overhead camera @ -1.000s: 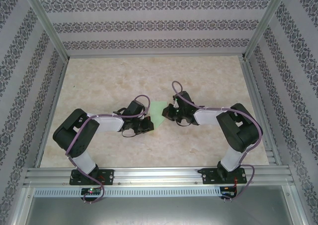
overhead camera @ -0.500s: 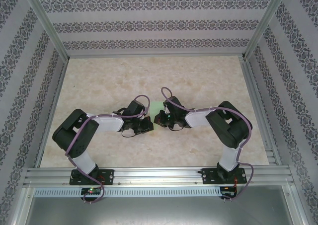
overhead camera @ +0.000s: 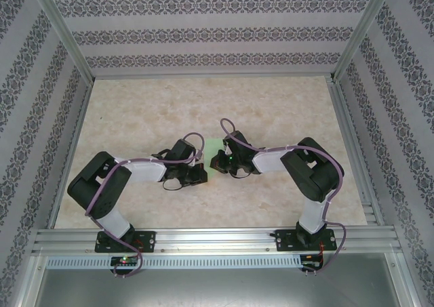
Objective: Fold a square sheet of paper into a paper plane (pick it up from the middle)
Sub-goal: Third fold the triangle at the center of the table.
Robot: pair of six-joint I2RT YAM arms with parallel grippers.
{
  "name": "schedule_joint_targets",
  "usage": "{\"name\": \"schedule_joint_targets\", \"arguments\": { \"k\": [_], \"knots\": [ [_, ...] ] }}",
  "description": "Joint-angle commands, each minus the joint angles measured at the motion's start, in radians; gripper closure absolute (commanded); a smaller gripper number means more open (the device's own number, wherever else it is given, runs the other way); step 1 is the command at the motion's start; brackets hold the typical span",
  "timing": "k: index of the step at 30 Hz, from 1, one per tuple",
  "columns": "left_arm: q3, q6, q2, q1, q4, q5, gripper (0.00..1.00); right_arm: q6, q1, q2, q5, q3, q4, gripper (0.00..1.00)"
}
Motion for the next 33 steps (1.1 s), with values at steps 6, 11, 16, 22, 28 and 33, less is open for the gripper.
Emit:
{"name": "schedule_joint_targets", "arguments": {
  "k": [6,11,16,22,28,33],
  "knots": [
    [0.022,0.019,-0.109,-0.023,-0.058,-0.030,1.00,0.007,-0.019,0.052,0.066,0.002,-0.076,0.96],
    [0.052,0.005,-0.079,-0.023,-0.054,-0.081,1.00,0.015,-0.019,0.048,0.059,0.000,-0.068,0.95],
    [0.069,-0.011,-0.030,-0.023,-0.038,-0.100,1.00,0.032,-0.022,0.010,0.030,0.016,-0.039,0.93],
    [0.093,-0.014,-0.025,-0.023,-0.043,-0.150,1.00,0.025,-0.040,-0.096,0.044,0.062,-0.105,0.82],
    [0.113,-0.015,-0.024,-0.020,-0.037,-0.207,0.96,-0.040,-0.074,-0.221,0.151,0.046,-0.244,0.62],
    [0.146,-0.006,0.004,-0.016,-0.054,-0.251,0.93,-0.073,-0.125,-0.244,0.157,0.004,-0.266,0.57]
  ]
}}
